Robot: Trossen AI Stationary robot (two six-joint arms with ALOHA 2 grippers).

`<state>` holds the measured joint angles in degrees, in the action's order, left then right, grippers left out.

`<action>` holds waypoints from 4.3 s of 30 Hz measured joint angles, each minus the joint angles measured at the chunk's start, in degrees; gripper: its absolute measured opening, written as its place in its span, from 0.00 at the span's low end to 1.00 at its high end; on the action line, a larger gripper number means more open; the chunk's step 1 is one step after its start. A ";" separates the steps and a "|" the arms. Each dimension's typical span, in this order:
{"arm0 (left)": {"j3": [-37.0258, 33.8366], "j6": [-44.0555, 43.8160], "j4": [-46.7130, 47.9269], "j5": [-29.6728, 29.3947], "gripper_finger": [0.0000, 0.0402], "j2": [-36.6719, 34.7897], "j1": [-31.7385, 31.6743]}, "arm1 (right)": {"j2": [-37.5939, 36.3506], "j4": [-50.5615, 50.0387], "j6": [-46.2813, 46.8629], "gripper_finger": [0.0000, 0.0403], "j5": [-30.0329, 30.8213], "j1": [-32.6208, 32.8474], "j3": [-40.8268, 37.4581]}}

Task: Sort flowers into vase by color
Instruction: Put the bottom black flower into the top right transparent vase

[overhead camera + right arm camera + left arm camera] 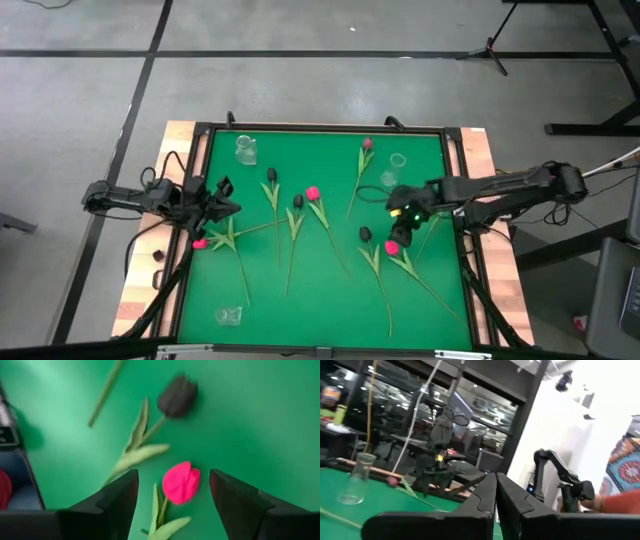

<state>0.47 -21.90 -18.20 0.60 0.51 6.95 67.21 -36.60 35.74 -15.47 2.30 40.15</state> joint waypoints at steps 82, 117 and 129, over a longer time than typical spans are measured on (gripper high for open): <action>37.64 -6.54 29.43 -16.04 0.36 39.24 4.87 | 24.77 3.18 22.48 0.60 28.68 18.69 12.15; 37.57 -6.59 30.19 -17.81 0.36 39.25 4.87 | 19.42 12.89 16.85 0.01 40.49 16.41 10.33; 37.57 -6.59 30.32 -18.15 0.36 39.24 4.86 | -7.72 28.36 -23.57 0.01 67.81 8.95 10.10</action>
<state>38.04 -28.49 12.12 -17.55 39.75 11.81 59.50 -8.23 12.17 52.34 11.25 50.25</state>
